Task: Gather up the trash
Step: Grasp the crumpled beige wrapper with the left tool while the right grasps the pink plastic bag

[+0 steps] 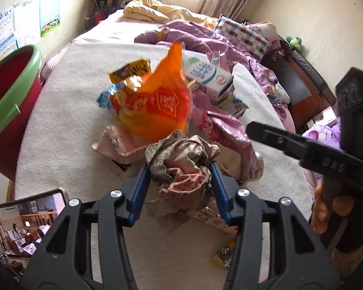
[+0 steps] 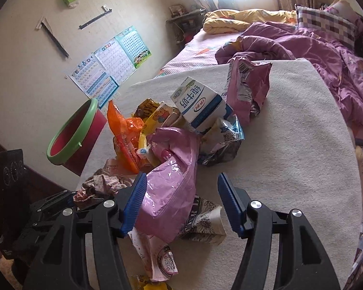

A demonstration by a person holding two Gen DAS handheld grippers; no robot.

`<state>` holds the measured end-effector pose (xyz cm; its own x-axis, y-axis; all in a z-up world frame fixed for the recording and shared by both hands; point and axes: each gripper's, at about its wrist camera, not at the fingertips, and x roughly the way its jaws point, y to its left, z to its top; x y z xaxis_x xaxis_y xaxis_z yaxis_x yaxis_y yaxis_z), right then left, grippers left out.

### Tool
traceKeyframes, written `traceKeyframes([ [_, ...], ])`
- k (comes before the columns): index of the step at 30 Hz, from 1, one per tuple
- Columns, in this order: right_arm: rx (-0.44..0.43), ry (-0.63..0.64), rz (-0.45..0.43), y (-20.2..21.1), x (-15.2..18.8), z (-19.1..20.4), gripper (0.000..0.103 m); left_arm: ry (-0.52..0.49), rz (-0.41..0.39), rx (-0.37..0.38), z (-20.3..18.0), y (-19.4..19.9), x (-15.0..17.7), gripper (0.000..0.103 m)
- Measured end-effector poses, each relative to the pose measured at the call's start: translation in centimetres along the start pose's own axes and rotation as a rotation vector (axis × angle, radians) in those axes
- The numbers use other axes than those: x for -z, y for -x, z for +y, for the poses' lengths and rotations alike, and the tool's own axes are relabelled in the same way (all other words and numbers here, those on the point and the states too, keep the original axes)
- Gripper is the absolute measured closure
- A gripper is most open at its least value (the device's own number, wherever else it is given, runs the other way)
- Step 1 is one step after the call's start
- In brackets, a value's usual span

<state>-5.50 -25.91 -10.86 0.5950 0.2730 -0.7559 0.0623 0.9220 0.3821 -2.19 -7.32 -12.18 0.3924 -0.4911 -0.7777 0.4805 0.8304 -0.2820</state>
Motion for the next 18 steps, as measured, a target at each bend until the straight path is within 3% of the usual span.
traceKeyframes([
  [8, -0.034, -0.034, 0.048, -1.2, -0.3, -0.3, 0.044, 0.003, -0.066, -0.054, 0.1, 1.7, -0.9, 0.055],
  [18, -0.046, -0.036, 0.104, -2.7, -0.3, 0.6, 0.046, -0.006, -0.074, -0.036, 0.7, 2.5, -1.4, 0.055],
])
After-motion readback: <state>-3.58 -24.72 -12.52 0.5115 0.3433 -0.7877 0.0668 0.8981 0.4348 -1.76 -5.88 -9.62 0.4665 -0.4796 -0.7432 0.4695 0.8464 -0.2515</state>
